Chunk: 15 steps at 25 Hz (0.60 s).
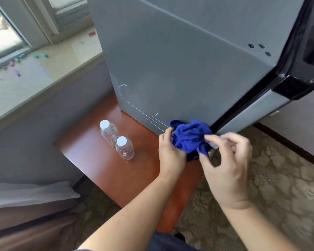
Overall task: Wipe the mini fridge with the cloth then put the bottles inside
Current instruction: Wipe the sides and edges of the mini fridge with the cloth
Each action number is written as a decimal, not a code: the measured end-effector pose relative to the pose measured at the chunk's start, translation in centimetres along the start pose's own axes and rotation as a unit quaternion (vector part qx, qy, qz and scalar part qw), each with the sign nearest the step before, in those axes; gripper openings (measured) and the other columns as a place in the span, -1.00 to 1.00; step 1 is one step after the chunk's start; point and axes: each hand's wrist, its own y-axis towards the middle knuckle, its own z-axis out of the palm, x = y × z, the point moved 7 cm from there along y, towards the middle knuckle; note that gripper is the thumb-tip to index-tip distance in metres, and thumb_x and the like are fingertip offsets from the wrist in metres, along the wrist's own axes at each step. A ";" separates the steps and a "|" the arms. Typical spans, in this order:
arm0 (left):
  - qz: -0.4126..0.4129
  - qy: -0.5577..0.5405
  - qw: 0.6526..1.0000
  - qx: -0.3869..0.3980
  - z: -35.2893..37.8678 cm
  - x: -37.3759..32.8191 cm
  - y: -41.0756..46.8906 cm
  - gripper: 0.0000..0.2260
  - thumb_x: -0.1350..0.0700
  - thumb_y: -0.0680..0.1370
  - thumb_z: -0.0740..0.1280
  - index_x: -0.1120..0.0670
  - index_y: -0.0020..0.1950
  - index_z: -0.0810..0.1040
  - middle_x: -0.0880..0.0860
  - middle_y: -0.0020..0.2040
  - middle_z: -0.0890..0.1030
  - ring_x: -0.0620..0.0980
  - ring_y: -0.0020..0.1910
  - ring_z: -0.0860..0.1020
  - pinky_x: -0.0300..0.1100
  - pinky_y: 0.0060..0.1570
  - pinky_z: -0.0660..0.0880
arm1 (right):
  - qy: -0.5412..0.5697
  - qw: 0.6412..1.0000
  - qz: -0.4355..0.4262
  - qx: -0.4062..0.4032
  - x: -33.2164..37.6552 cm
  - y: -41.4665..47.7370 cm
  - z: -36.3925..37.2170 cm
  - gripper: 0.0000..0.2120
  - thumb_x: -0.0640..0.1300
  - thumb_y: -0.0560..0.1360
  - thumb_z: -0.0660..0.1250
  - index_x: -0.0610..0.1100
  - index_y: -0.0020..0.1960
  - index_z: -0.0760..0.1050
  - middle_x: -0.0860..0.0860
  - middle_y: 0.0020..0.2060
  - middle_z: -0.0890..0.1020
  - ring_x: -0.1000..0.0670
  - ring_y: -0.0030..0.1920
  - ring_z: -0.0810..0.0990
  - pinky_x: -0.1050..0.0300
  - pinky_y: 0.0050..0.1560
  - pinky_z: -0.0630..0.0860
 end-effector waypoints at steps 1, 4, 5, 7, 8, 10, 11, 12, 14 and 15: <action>-0.013 0.006 1.000 0.000 0.0 0.8 0.4 -0.74 0.18 0.49 0.44 -0.02 0.16 0.56 -0.01 0.07 0.57 -0.09 0.08 0.55 -0.19 0.10 0.49 | 0.068 0.993 0.094 -0.001 -0.5 -1.1 0.6 -0.69 -0.18 0.43 0.52 -0.04 0.14 0.58 -0.02 0.09 0.51 -0.03 -0.06 0.60 0.11 0.08 0.54; -0.066 0.025 0.997 0.018 -0.2 2.8 1.7 -0.93 0.14 0.54 0.39 -0.03 -0.02 0.57 -0.09 -0.04 0.65 -0.13 -0.05 0.60 -0.21 -0.05 0.51 | 0.327 0.805 0.495 0.026 -3.2 -5.3 5.6 -0.72 -0.04 0.49 0.50 -0.02 0.13 0.49 -0.10 0.03 0.67 0.00 -0.14 0.73 0.17 -0.12 0.62; -0.078 0.048 0.995 0.029 -0.2 3.4 2.1 -0.94 0.14 0.54 0.38 -0.02 -0.04 0.57 -0.10 -0.07 0.66 -0.13 -0.08 0.60 -0.20 -0.08 0.50 | 0.403 0.698 0.590 0.051 -3.2 -6.5 7.7 -0.76 0.00 0.54 0.45 -0.05 0.14 0.52 -0.14 0.05 0.68 -0.03 -0.07 0.74 0.12 -0.05 0.64; -0.057 0.101 0.991 0.070 0.1 3.3 2.5 -0.97 0.15 0.53 0.36 0.03 -0.07 0.58 -0.04 -0.08 0.66 -0.01 -0.06 0.61 -0.12 -0.05 0.53 | 0.502 0.545 0.661 0.120 -2.5 -6.9 10.9 -0.72 0.11 0.56 0.38 -0.06 0.14 0.60 -0.14 0.08 0.71 -0.06 0.05 0.73 0.06 0.13 0.59; -0.020 0.108 0.989 0.099 0.5 2.8 2.6 -0.95 0.15 0.53 0.34 0.02 -0.08 0.59 -0.03 -0.08 0.66 0.06 -0.04 0.62 -0.05 -0.01 0.55 | 0.530 0.510 0.662 0.147 -2.2 -6.5 12.0 -0.68 0.14 0.56 0.37 -0.06 0.17 0.62 -0.12 0.09 0.73 -0.05 0.08 0.73 0.05 0.19 0.58; 0.017 0.051 0.986 0.158 0.9 2.1 2.3 -0.85 0.19 0.53 0.33 -0.05 -0.05 0.63 -0.09 -0.10 0.67 0.02 -0.04 0.63 0.00 0.00 0.58 | 0.549 0.487 0.661 0.155 -2.5 -6.3 13.9 -0.66 0.10 0.58 0.37 -0.08 0.23 0.63 -0.10 0.12 0.74 -0.06 0.13 0.72 0.00 0.28 0.56; -0.015 -0.010 0.982 0.187 0.8 2.5 2.0 -0.73 0.25 0.51 0.31 -0.10 -0.01 0.65 -0.10 -0.10 0.69 -0.05 -0.08 0.64 -0.04 -0.04 0.60 | 0.546 0.484 0.670 0.139 -3.0 -6.5 14.6 -0.68 0.05 0.59 0.37 -0.11 0.24 0.63 -0.11 0.13 0.73 -0.07 0.16 0.71 -0.01 0.30 0.55; -0.084 -0.094 0.971 0.204 0.5 3.4 1.7 -0.62 0.32 0.46 0.27 -0.12 0.05 0.67 -0.10 -0.09 0.70 -0.08 -0.10 0.63 -0.07 -0.04 0.60 | 0.541 0.479 0.683 0.109 -3.6 -6.9 15.1 -0.69 0.00 0.59 0.37 -0.15 0.24 0.63 -0.13 0.15 0.72 -0.07 0.17 0.70 0.00 0.32 0.54; -0.266 -0.263 0.908 0.187 0.4 6.0 1.1 -0.57 0.29 0.40 0.22 -0.05 0.11 0.70 0.00 0.04 0.73 -0.03 -0.01 0.66 0.00 0.11 0.57 | 0.542 0.447 0.711 0.024 -5.0 -8.2 15.8 -0.71 -0.10 0.61 0.34 -0.23 0.26 0.59 -0.18 0.22 0.67 -0.07 0.23 0.65 0.04 0.37 0.50; -0.321 -0.303 0.881 0.170 0.5 6.9 0.7 -0.64 0.22 0.44 0.25 -0.02 0.12 0.71 0.01 0.09 0.73 -0.02 0.06 0.68 -0.01 0.17 0.55 | 0.545 0.430 0.720 -0.009 -5.4 -8.9 16.0 -0.72 -0.14 0.62 0.31 -0.26 0.26 0.57 -0.21 0.25 0.65 -0.07 0.27 0.62 0.05 0.40 0.47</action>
